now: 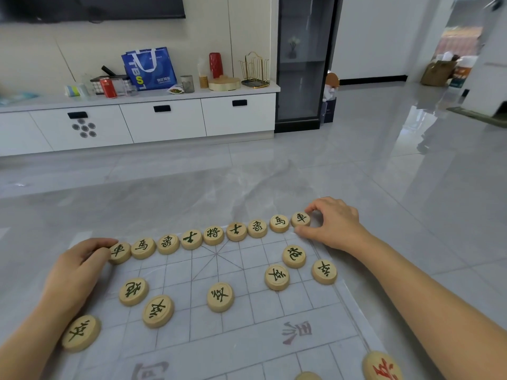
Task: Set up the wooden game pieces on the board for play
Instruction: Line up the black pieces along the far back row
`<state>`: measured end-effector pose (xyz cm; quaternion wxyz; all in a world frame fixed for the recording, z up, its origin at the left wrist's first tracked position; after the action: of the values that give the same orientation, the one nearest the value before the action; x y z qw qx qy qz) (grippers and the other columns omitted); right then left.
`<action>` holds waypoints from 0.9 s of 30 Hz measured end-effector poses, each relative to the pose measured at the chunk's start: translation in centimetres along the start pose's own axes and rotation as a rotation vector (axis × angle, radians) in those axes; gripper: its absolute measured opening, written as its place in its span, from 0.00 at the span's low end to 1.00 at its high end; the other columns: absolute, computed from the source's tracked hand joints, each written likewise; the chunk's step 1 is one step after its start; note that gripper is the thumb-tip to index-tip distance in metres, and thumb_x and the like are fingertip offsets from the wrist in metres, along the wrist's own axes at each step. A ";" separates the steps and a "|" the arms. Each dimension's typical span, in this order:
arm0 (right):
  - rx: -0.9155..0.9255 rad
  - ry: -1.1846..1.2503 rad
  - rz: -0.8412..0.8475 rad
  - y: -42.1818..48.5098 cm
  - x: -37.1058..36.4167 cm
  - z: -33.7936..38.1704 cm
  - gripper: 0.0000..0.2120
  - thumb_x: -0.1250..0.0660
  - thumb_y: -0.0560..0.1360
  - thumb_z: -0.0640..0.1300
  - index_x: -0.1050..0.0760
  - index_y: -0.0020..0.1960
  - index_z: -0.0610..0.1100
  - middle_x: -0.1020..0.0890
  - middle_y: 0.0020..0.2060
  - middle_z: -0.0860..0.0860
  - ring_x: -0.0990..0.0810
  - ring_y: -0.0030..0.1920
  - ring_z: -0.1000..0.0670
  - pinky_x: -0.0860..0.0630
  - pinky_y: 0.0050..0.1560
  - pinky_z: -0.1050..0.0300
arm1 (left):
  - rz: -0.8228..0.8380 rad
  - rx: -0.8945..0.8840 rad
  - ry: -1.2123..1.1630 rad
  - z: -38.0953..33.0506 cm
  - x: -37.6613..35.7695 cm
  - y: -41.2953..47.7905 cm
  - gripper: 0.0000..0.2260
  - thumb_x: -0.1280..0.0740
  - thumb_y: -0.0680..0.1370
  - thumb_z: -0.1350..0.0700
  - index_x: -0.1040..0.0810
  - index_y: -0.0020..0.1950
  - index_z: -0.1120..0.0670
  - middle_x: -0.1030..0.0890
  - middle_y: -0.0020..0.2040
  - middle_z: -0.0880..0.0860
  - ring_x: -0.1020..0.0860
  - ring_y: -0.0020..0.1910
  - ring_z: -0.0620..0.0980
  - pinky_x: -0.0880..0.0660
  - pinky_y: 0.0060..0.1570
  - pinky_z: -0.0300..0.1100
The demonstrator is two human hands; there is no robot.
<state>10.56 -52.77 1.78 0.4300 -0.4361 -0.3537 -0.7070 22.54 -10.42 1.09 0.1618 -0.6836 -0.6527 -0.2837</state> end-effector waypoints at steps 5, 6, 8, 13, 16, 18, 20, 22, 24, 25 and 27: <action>0.012 0.018 0.002 -0.1 0.0 0.1 0.12 0.33 0.67 0.60 0.29 0.49 0.62 0.28 0.57 0.58 0.32 0.61 0.51 0.42 0.56 0.53 | -0.006 0.002 -0.019 -0.2 -0.1 0.0 0.13 0.41 0.68 0.48 0.20 0.46 0.47 0.19 0.49 0.48 0.24 0.50 0.52 0.29 0.53 0.54; 0.010 0.015 -0.001 -0.1 0.0 0.2 0.12 0.33 0.67 0.60 0.29 0.49 0.61 0.28 0.56 0.58 0.32 0.61 0.51 0.43 0.56 0.53 | -0.007 0.004 -0.017 -0.2 -0.1 0.0 0.13 0.41 0.68 0.48 0.20 0.46 0.47 0.19 0.49 0.47 0.24 0.50 0.52 0.29 0.53 0.54; 0.004 0.011 0.000 0.0 0.0 0.2 0.12 0.33 0.67 0.61 0.29 0.48 0.61 0.28 0.56 0.58 0.32 0.60 0.52 0.43 0.55 0.53 | -0.006 0.004 -0.014 -0.1 0.0 0.0 0.13 0.41 0.68 0.48 0.20 0.46 0.46 0.19 0.49 0.46 0.24 0.50 0.52 0.28 0.53 0.54; -0.009 0.007 0.011 0.0 0.0 0.4 0.15 0.33 0.67 0.61 0.29 0.51 0.61 0.28 0.58 0.57 0.33 0.62 0.50 0.42 0.56 0.52 | -0.003 0.003 -0.020 -0.1 -0.1 0.0 0.13 0.41 0.68 0.48 0.20 0.46 0.46 0.19 0.49 0.46 0.24 0.50 0.52 0.28 0.53 0.54; 0.003 0.056 0.073 -0.2 0.0 1.0 0.24 0.33 0.66 0.58 0.32 0.61 0.61 0.31 0.64 0.56 0.35 0.66 0.50 0.43 0.61 0.51 | 0.003 0.000 -0.029 0.0 -0.1 0.0 0.13 0.41 0.68 0.48 0.20 0.46 0.47 0.19 0.48 0.47 0.24 0.50 0.52 0.28 0.53 0.54; 0.042 0.090 0.104 -0.3 -0.2 1.8 0.28 0.33 0.64 0.60 0.33 0.64 0.62 0.33 0.66 0.56 0.37 0.67 0.50 0.44 0.61 0.53 | 0.007 -0.003 -0.035 0.0 -0.1 0.0 0.13 0.41 0.68 0.48 0.20 0.46 0.47 0.19 0.49 0.47 0.24 0.50 0.52 0.28 0.52 0.53; 0.083 0.080 0.101 -0.1 -0.5 2.5 0.27 0.32 0.65 0.62 0.32 0.63 0.63 0.34 0.65 0.57 0.38 0.67 0.51 0.45 0.61 0.53 | 0.010 -0.007 -0.045 -0.1 -0.1 0.0 0.13 0.41 0.68 0.49 0.20 0.47 0.48 0.19 0.49 0.47 0.24 0.51 0.51 0.30 0.51 0.51; 0.102 0.064 0.098 0.2 -0.8 3.0 0.23 0.31 0.67 0.61 0.31 0.61 0.62 0.34 0.65 0.57 0.38 0.67 0.50 0.45 0.62 0.53 | 0.008 -0.009 -0.050 -0.2 -0.1 -0.1 0.14 0.41 0.68 0.49 0.20 0.47 0.48 0.19 0.49 0.47 0.24 0.51 0.51 0.30 0.51 0.50; 0.105 0.060 0.102 0.4 -0.9 3.3 0.20 0.32 0.68 0.60 0.29 0.58 0.62 0.33 0.64 0.56 0.38 0.66 0.50 0.43 0.62 0.52 | 0.003 -0.008 -0.058 -0.3 -0.1 -0.1 0.13 0.41 0.68 0.49 0.20 0.46 0.48 0.20 0.49 0.46 0.24 0.50 0.51 0.31 0.51 0.50; 0.106 0.061 0.107 0.5 -1.0 3.5 0.18 0.32 0.68 0.59 0.28 0.57 0.61 0.33 0.64 0.56 0.37 0.66 0.50 0.43 0.62 0.51 | 0.001 -0.008 -0.063 -0.3 -0.1 -0.1 0.13 0.41 0.68 0.49 0.20 0.46 0.48 0.20 0.49 0.46 0.24 0.50 0.51 0.31 0.51 0.49; 0.106 0.061 0.119 0.6 -1.1 3.7 0.16 0.32 0.68 0.58 0.28 0.55 0.61 0.32 0.63 0.56 0.36 0.65 0.50 0.42 0.61 0.51 | 0.000 -0.011 -0.065 -0.4 -0.1 -0.2 0.13 0.42 0.68 0.50 0.20 0.46 0.48 0.20 0.48 0.46 0.24 0.50 0.51 0.30 0.50 0.49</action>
<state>12.51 -49.43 2.19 0.5043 -0.4112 -0.3509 -0.6735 22.32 -10.74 1.29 0.1367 -0.6935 -0.6560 -0.2647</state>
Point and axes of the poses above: each hand's wrist, its own y-axis towards the middle knuckle, its own x-axis out of the back of the hand, z = x × y, the point moved 2 cm from there along y, towards the middle knuckle
